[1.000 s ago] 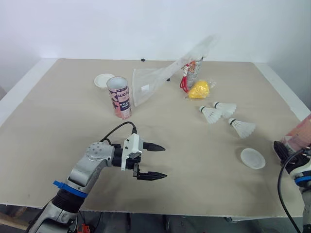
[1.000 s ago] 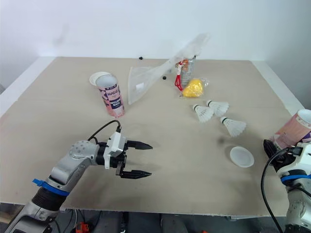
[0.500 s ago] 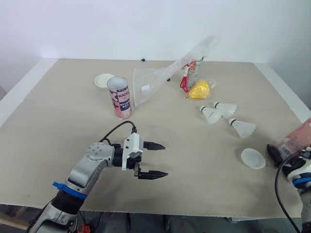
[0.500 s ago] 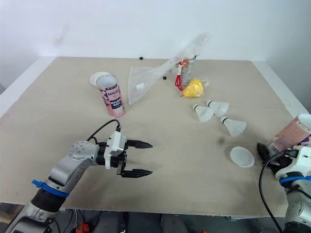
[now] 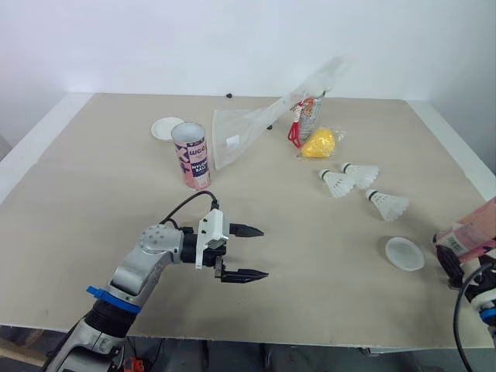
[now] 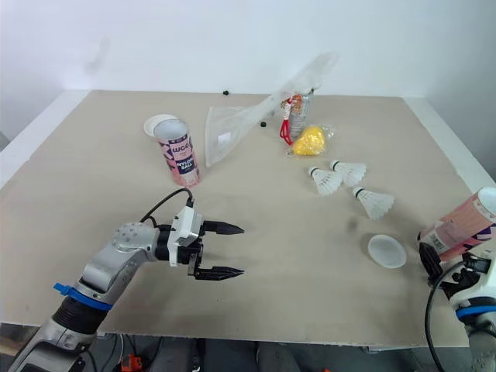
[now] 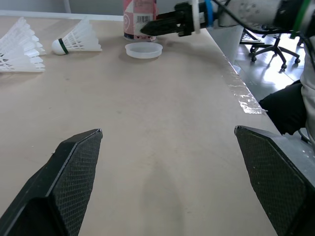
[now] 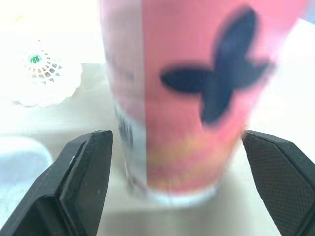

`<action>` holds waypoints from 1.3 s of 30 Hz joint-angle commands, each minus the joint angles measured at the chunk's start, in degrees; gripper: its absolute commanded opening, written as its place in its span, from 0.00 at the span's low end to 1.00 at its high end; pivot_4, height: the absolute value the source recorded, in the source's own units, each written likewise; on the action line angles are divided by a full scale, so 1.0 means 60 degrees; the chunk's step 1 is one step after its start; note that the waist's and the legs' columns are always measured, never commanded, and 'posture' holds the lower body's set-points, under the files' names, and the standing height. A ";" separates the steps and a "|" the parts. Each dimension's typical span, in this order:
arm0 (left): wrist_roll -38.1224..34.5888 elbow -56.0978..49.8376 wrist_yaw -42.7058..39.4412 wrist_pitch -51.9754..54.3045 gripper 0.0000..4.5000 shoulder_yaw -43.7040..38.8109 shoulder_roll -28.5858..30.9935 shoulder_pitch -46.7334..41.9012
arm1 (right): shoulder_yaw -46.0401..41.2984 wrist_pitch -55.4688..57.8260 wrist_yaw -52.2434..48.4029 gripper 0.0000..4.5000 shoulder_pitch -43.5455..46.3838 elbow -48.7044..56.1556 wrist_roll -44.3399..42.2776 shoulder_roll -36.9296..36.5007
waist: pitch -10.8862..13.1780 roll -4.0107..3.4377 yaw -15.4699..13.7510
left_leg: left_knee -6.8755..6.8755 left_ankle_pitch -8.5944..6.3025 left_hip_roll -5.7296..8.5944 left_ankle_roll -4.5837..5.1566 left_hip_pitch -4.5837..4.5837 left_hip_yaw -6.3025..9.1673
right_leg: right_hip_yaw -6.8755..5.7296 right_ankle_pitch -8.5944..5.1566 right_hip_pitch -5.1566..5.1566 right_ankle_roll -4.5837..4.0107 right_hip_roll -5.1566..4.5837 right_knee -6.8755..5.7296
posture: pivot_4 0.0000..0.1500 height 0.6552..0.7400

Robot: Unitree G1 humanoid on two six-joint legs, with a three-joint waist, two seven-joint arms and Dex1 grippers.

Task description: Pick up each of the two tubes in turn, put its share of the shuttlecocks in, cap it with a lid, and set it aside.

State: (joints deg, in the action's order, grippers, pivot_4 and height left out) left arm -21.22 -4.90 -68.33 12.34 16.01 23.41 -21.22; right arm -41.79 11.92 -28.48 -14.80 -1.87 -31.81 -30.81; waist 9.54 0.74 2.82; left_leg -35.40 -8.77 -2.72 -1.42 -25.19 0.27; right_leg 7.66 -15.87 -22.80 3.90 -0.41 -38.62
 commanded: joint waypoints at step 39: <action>0.1389 -0.0791 0.7539 0.1105 1.00 -0.3037 -0.1508 0.1263 | 0.6719 -0.1687 -0.7207 0.99 0.7082 -0.1844 0.1186 -0.0652 | 0.0041 0.0070 -0.0053 | 0.0006 -0.0012 0.0000 -0.0012 -0.0045 0.0050 | -0.0036 0.0058 0.0008 0.0046 0.0009 0.0073 | 1.00 1.00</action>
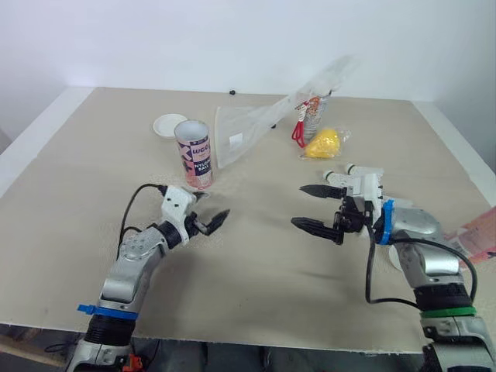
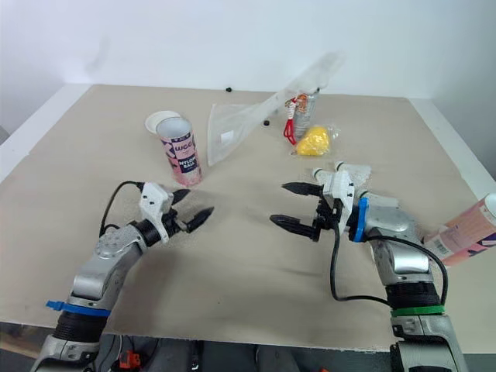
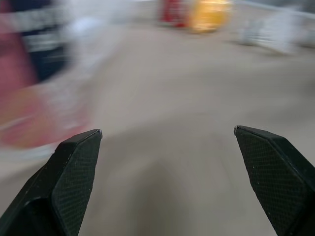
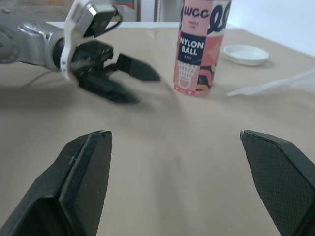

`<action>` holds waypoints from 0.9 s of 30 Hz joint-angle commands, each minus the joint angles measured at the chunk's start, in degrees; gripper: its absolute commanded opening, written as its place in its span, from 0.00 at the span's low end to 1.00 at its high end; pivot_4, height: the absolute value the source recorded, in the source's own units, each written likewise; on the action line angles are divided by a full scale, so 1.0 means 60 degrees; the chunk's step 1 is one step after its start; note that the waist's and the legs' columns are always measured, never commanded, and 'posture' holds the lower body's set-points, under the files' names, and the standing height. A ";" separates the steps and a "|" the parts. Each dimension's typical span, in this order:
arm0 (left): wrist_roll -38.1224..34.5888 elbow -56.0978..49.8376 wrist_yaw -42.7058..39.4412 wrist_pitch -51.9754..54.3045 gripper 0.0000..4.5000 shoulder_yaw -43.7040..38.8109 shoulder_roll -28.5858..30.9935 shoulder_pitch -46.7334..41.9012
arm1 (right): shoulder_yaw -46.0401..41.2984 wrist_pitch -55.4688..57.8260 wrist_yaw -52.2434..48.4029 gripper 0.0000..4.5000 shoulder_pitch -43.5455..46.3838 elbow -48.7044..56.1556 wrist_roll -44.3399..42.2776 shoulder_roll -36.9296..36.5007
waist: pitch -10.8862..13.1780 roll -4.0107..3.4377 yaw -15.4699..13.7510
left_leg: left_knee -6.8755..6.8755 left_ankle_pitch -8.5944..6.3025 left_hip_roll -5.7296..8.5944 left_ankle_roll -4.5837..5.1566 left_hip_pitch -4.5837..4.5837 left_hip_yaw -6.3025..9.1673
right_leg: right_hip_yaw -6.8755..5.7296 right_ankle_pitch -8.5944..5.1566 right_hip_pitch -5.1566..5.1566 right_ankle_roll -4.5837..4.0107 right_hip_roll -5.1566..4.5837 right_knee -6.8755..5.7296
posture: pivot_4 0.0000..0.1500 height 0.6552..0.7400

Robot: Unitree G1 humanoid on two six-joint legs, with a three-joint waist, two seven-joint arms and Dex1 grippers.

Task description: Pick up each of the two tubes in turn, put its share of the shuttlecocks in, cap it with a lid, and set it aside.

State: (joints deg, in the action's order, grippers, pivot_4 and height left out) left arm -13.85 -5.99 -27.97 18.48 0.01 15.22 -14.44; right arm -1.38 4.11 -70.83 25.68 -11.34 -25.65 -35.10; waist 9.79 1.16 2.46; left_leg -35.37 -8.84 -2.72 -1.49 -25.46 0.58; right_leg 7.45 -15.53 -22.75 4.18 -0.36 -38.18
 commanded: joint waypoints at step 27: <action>0.0842 0.2951 0.1419 -0.0664 1.00 -0.0331 -0.0082 -0.2249 | 0.0053 -0.0525 0.0572 0.99 0.0507 -0.0385 0.0681 0.0704 | 0.0000 0.0000 0.0022 | -0.0005 0.0014 0.0000 -0.0007 0.0003 0.0001 | -0.0002 0.0026 0.0000 0.0015 0.0009 0.0000 | 1.00 1.00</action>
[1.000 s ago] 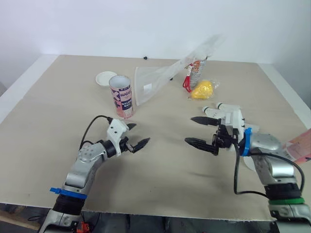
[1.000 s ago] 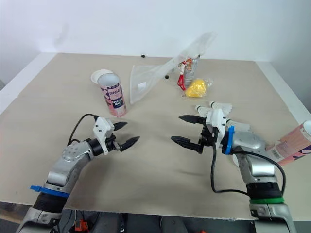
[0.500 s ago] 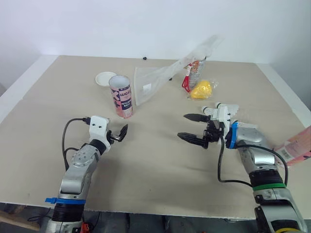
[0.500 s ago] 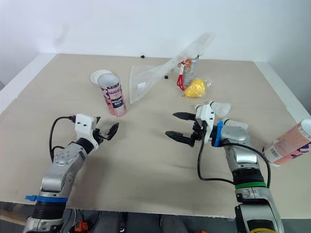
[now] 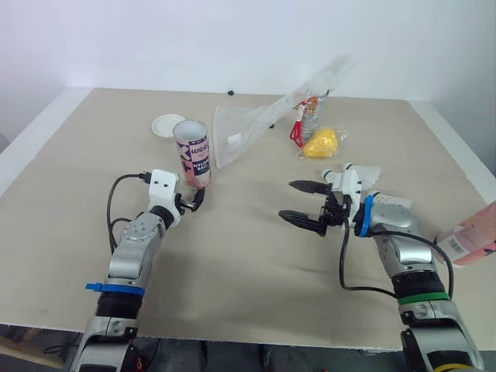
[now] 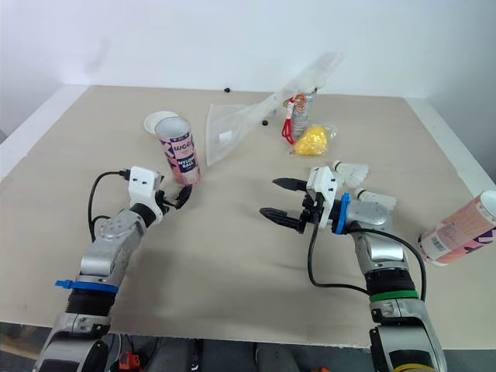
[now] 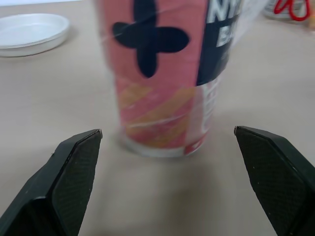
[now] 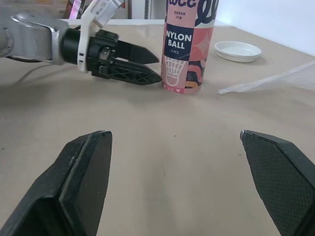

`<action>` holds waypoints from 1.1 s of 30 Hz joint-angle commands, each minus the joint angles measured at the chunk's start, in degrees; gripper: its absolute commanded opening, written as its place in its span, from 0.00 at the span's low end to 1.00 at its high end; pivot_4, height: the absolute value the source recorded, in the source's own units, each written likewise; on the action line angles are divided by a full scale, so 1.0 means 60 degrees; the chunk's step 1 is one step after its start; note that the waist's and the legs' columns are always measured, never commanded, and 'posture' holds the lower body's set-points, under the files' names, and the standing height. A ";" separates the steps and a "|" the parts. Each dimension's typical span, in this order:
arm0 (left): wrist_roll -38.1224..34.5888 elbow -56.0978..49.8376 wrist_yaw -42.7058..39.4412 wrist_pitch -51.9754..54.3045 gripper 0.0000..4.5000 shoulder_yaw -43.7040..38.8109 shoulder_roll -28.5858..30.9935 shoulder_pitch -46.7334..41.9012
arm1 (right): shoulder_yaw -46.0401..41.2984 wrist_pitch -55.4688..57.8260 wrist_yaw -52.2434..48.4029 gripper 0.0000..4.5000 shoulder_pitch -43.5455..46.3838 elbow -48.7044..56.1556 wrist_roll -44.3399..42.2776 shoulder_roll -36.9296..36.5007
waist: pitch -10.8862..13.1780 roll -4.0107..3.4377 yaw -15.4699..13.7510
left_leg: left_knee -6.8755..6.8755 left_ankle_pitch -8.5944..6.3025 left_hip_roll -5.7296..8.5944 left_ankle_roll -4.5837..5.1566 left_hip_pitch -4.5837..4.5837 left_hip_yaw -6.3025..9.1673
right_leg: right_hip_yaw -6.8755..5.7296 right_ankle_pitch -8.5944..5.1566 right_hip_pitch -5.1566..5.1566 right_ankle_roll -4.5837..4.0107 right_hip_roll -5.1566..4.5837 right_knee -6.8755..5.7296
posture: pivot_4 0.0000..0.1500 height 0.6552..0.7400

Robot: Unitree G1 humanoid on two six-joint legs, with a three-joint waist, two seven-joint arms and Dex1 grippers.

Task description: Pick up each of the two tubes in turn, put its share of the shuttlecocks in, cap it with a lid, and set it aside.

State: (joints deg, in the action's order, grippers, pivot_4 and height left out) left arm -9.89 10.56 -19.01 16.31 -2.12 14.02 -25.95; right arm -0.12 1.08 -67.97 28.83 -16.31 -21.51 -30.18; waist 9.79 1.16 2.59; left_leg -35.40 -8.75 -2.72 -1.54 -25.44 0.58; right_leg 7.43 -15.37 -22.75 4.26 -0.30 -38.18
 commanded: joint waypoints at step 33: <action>0.0112 0.5006 -0.0642 -0.2017 1.00 -0.0452 -0.0117 -0.3245 | -0.0165 0.0118 0.0340 0.99 -0.0140 0.0713 0.0051 -0.0362 | 0.0001 0.0001 0.0000 | 0.0002 0.0000 0.0007 -0.0001 -0.0005 0.0003 | 0.0000 -0.0005 -0.0001 0.0010 0.0001 0.0000 | 1.00 1.00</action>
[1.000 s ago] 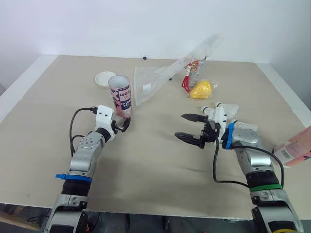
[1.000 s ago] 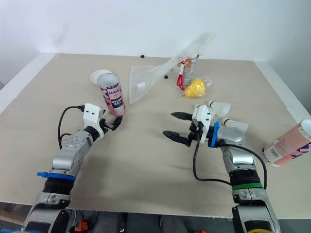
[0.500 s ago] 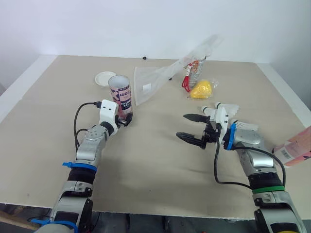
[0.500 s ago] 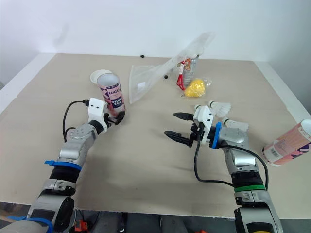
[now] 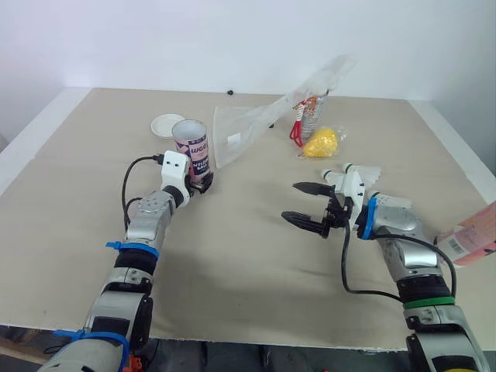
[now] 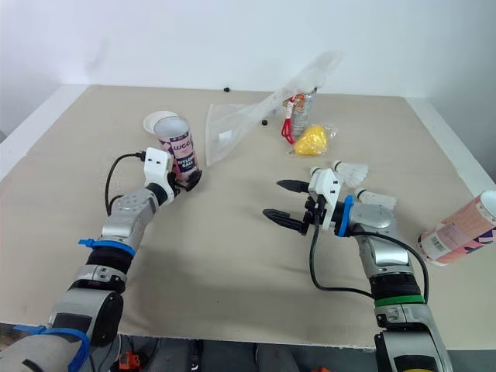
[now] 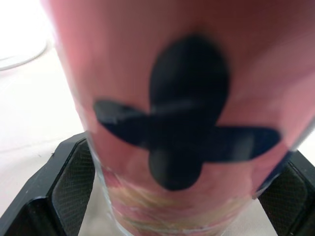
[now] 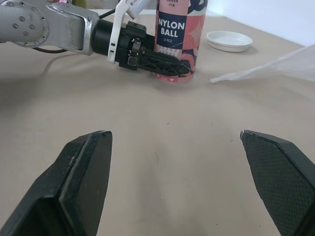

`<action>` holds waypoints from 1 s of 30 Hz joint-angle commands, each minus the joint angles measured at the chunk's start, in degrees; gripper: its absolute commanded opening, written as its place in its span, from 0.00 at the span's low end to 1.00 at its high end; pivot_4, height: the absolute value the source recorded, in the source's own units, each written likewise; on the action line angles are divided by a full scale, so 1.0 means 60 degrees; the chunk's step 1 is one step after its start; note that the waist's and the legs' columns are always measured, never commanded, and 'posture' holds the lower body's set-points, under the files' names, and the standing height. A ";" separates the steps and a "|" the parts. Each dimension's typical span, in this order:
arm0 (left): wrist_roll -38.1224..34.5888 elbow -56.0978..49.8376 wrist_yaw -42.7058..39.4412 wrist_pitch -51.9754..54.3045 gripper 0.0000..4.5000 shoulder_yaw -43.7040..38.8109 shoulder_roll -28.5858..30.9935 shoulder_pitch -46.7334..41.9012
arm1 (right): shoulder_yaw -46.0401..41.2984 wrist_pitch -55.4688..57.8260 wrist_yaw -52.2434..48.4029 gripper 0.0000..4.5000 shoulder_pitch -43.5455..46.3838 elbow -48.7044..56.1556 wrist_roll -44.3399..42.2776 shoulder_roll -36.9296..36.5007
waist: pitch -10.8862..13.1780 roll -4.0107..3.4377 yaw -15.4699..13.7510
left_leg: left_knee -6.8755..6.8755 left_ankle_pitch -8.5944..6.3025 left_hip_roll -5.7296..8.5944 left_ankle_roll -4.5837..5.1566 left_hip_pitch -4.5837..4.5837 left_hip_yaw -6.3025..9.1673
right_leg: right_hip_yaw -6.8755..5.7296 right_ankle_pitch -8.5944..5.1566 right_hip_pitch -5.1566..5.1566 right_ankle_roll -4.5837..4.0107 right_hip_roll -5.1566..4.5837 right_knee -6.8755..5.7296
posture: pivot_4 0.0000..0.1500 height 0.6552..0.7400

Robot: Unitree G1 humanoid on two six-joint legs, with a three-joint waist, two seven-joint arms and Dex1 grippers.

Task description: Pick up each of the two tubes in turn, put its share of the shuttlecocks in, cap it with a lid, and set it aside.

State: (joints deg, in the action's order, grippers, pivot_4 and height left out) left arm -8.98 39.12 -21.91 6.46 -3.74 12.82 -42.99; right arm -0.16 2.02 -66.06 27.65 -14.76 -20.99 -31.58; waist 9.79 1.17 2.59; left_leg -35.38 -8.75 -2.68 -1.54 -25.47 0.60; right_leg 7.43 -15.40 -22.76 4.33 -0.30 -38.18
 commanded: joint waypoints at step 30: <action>0.0428 0.1371 -0.1129 -0.1649 0.87 -0.0028 0.0390 -0.0597 | -0.0286 0.0225 0.0318 1.00 -0.0362 0.0911 -0.0108 -0.0114 | 0.0000 0.0000 -0.0001 | 0.0000 0.0000 0.0002 0.0000 -0.0007 0.0003 | -0.0001 -0.0001 -0.0002 0.0002 0.0000 -0.0001 | 1.00 1.00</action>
State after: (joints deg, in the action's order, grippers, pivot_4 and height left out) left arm -6.65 48.88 -27.99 -2.23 -4.07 14.58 -46.57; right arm -0.17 3.38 -64.70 25.28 -12.07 -20.63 -31.74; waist 9.79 1.17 2.59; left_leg -35.39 -8.75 -2.67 -1.54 -25.51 0.62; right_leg 7.43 -15.40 -22.77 4.33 -0.30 -38.19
